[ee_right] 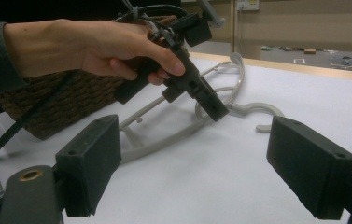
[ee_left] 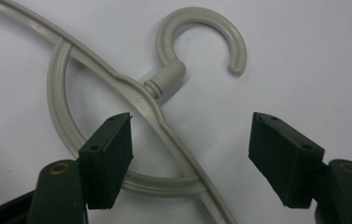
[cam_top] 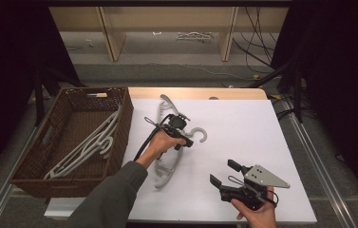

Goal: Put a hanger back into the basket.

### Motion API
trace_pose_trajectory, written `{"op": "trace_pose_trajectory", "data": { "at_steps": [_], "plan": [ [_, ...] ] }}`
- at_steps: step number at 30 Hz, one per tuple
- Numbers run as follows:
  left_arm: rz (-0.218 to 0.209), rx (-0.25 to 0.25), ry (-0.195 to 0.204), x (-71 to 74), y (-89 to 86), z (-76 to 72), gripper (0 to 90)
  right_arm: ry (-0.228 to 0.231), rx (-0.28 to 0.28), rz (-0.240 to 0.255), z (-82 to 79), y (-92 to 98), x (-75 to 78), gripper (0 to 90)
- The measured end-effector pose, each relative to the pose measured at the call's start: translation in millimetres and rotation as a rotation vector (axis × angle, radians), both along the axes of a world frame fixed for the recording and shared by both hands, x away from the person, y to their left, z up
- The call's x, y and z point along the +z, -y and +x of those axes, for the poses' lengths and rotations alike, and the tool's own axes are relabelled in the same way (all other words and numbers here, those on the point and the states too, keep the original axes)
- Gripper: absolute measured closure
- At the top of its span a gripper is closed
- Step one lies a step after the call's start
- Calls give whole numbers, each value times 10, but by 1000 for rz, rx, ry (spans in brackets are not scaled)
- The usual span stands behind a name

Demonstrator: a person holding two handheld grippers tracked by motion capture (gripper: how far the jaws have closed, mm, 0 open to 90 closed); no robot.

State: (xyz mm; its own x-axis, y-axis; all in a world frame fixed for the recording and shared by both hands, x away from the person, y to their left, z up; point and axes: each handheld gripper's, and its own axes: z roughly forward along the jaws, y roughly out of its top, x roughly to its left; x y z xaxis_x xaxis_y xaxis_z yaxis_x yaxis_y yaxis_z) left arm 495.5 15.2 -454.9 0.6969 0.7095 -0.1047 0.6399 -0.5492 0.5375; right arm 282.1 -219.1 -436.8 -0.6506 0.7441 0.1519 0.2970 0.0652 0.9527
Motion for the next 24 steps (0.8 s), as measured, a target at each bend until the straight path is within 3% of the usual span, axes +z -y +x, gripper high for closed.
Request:
{"op": "trace_pose_trajectory", "data": {
  "at_steps": [2, 4, 6, 15, 20, 21, 23, 24],
  "plan": [
    [-4, 15, -29, -4, 12, 22, 318, 0, 0, -1, 0, 1, 0, 187],
    [0, 23, -27, -10, 18, 27, 321, 0, 0, -1, 1, 1, -1, 187],
    [5, 37, -50, -48, 14, 58, 329, 3, 3, 7, 2, -4, -3, 187],
    [10, 49, -67, -104, 41, 85, 405, 5, 4, 7, 3, -7, -4, 187],
    [22, 77, -93, -119, 76, 109, 455, 5, 7, 3, 2, -10, -3, 187],
    [18, 119, -126, -111, 120, 96, 456, 5, 7, 2, 2, -10, -2, 187],
    [43, 108, -122, -101, 129, 120, 456, -2, 12, -8, -1, -2, 3, 187],
    [39, 129, -141, -100, 147, 114, 456, 3, 10, 0, 0, -9, -1, 187]
  ]
}}
